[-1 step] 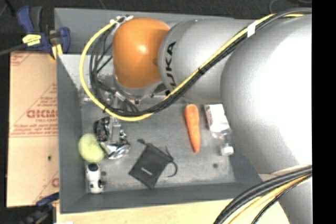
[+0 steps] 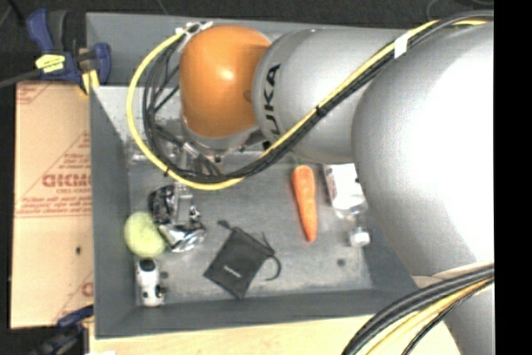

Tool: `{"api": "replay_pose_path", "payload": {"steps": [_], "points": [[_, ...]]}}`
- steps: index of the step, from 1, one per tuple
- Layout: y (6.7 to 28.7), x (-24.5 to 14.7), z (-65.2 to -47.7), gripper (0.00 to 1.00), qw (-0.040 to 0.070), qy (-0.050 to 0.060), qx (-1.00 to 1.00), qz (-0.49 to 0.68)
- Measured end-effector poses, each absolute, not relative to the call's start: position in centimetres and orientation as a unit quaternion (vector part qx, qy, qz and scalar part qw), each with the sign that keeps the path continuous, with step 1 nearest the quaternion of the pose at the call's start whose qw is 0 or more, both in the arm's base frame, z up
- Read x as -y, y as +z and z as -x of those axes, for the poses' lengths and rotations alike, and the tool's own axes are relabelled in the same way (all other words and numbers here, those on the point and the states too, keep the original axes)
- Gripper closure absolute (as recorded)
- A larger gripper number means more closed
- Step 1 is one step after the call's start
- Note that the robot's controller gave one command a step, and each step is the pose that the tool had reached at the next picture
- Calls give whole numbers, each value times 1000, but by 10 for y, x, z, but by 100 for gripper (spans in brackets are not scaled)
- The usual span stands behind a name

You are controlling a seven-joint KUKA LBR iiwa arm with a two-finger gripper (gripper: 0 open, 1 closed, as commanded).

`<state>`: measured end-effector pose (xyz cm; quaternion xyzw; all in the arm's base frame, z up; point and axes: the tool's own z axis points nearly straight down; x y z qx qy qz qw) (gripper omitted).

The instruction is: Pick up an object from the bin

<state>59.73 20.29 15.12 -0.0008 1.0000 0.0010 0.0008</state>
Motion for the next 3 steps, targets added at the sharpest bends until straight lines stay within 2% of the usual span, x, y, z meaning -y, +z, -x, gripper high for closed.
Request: {"api": "replay_pose_path", "payload": {"steps": [1, 2, 3], "points": [[117, -203, -593, 0, 4, 2, -1000, -26], [71, -192, -586, 100, 2, 2, -1000, -28], [71, -191, -587, 100, 2, 2, -1000, -28]]}}
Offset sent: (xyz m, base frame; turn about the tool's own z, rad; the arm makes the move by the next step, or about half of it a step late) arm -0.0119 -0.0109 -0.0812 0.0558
